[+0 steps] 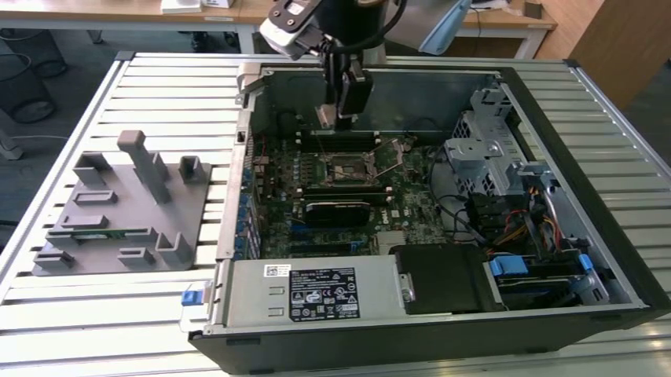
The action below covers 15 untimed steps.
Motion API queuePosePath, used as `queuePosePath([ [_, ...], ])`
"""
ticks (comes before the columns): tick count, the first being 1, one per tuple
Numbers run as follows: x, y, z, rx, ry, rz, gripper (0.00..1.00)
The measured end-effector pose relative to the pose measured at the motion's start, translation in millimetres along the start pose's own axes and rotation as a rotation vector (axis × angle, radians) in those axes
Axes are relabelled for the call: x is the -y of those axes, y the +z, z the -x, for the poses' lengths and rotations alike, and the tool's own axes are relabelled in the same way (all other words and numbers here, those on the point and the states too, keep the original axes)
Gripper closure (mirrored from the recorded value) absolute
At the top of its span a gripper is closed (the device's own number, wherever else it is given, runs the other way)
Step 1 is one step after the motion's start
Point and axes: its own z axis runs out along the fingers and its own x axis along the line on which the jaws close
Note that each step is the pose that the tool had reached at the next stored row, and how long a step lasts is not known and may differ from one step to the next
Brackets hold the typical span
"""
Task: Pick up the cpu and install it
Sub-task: 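Place the cpu into insertion slot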
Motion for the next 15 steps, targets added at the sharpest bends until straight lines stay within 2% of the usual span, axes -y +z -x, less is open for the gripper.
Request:
queuePosePath([
  [3, -0.6, 1.2, -0.2, -0.0005, 0.025, -0.0001, 0.46],
  [10, -0.7, 2.4, -0.3, -0.0006, 0.031, 0.0, 0.46],
  [12, -0.7, 3.4, -0.3, -0.0013, 0.074, -0.0005, 0.46],
  [15, -4.9, 6.4, 0.2, -0.0037, 0.1, -0.0007, 0.46],
])
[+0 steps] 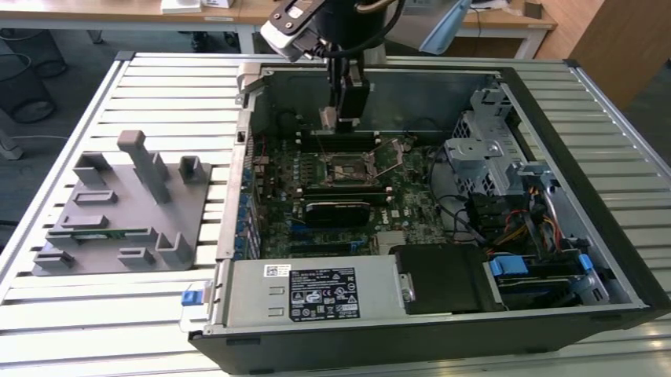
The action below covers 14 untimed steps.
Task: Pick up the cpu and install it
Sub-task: 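Place the cpu into insertion slot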
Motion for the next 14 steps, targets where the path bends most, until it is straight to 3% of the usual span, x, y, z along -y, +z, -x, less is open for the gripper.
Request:
queuePosePath([
  [4, -3.8, 2.5, -0.7, -0.0069, 0.007, 0.0005, 0.46],
  [7, -4.5, 2.8, -3.6, -0.0072, 0.011, 0.0027, 0.46],
  [14, -4.9, 5.9, -8.9, -0.0054, 0.03, 0.0273, 0.46],
])
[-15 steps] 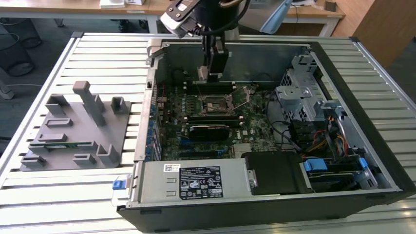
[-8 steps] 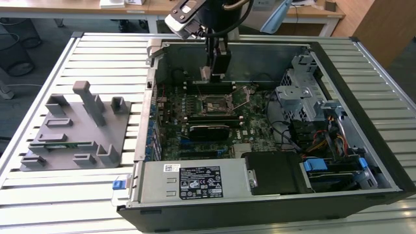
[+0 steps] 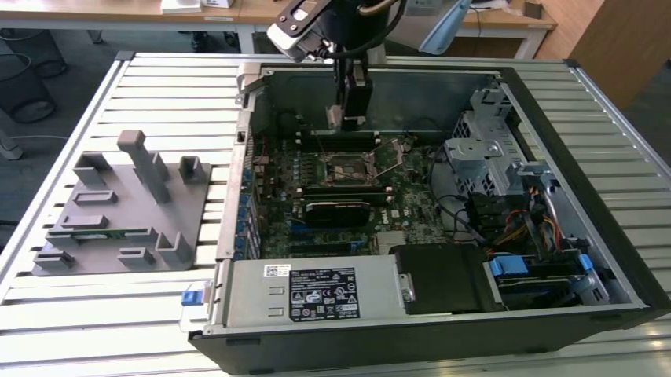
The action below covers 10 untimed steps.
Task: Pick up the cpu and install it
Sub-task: 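Place the cpu into insertion slot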
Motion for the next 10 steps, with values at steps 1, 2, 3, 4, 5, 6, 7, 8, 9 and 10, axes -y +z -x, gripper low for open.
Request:
queuePosePath([
  [1, 0.0, 1.5, -0.5, 0.0001, 0.002, 0.0, 0.46],
  [2, 0.0, 3.1, -1.1, 0.0001, 0.004, 0.0001, 0.46],
  [3, 0.0, 4.9, -1.8, 0.0002, 0.006, 0.0001, 0.46],
  [4, 0.0, 6.4, -2.4, 0.0002, 0.006, 0.0001, 0.46],
  [5, -0.2, 7.7, -2.8, 0.0002, 0.006, 0.0, 0.46],
  [6, -0.4, 8.5, -3.1, 0.0004, 0.006, -0.0001, 0.46],
  [7, -0.5, 9.2, -3.3, 0.0003, 0.006, -0.0001, 0.46],
  [8, -0.6, 9.8, -3.4, 0.0003, 0.006, 0.0, 0.46],
  [9, -0.6, 10.2, -3.4, 0.0002, 0.006, 0.0, 0.46],
  [10, -0.6, 10.7, -3.4, 0.0001, 0.006, 0.0, 0.46],
])
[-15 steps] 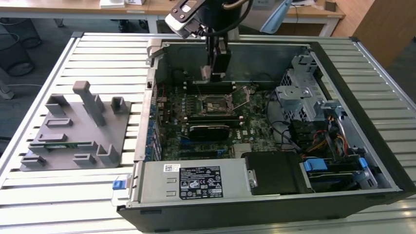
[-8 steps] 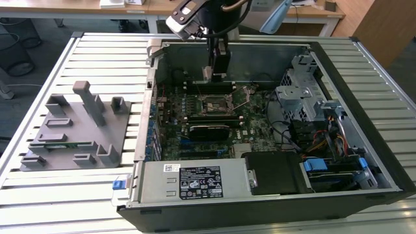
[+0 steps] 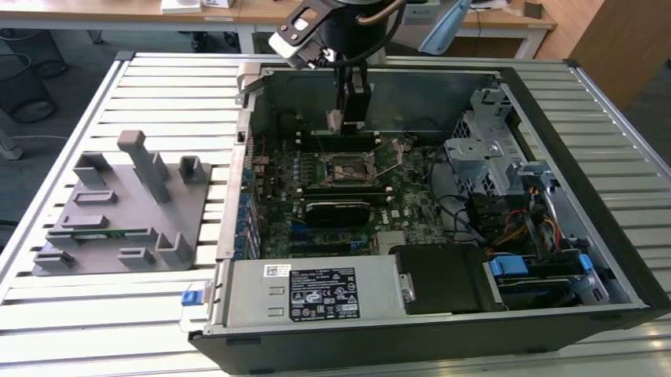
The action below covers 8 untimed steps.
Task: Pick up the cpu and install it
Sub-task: 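Place the cpu into insertion slot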
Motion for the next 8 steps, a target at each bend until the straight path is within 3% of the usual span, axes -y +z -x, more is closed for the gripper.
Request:
queuePosePath([
  [8, 0.0, 2.0, 0.0, 0.0, 0.0, 0.0, 0.46],
])
